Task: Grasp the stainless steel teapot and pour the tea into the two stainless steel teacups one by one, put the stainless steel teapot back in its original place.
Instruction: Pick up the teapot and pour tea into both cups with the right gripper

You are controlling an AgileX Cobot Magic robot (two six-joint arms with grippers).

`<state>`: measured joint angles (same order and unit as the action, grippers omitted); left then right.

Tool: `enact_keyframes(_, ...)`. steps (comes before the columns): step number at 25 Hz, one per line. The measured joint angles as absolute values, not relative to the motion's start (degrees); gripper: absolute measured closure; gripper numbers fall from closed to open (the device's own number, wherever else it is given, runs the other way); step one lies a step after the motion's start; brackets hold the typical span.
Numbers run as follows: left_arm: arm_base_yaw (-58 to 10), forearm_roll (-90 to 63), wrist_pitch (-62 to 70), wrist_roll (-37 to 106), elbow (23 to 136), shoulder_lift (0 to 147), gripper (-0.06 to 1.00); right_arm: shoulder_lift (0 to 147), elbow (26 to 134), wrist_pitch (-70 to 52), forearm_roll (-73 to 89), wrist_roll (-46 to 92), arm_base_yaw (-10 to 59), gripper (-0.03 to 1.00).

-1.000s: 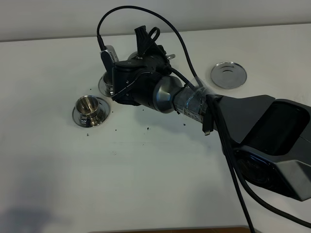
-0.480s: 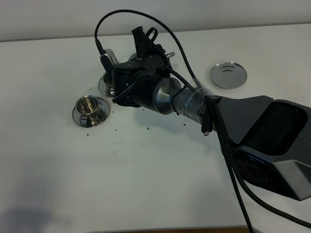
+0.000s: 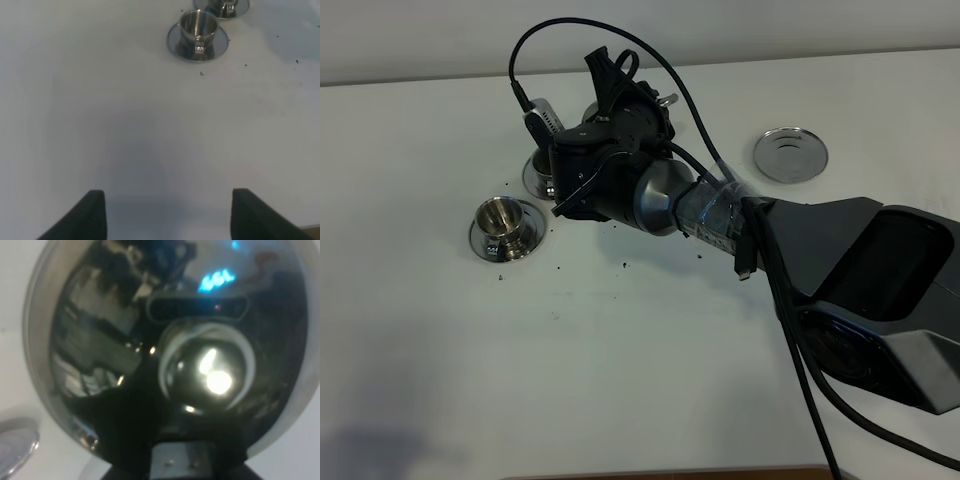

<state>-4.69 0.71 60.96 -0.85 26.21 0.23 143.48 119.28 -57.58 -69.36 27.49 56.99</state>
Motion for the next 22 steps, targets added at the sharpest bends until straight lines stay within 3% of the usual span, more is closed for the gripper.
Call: enact_keyframes(22, -4.7, 0.7, 61.0, -0.8, 26.2, 0.2, 0.36, 143.5, 119.3, -57.6, -73.5, 27.5, 56.8, 0.78)
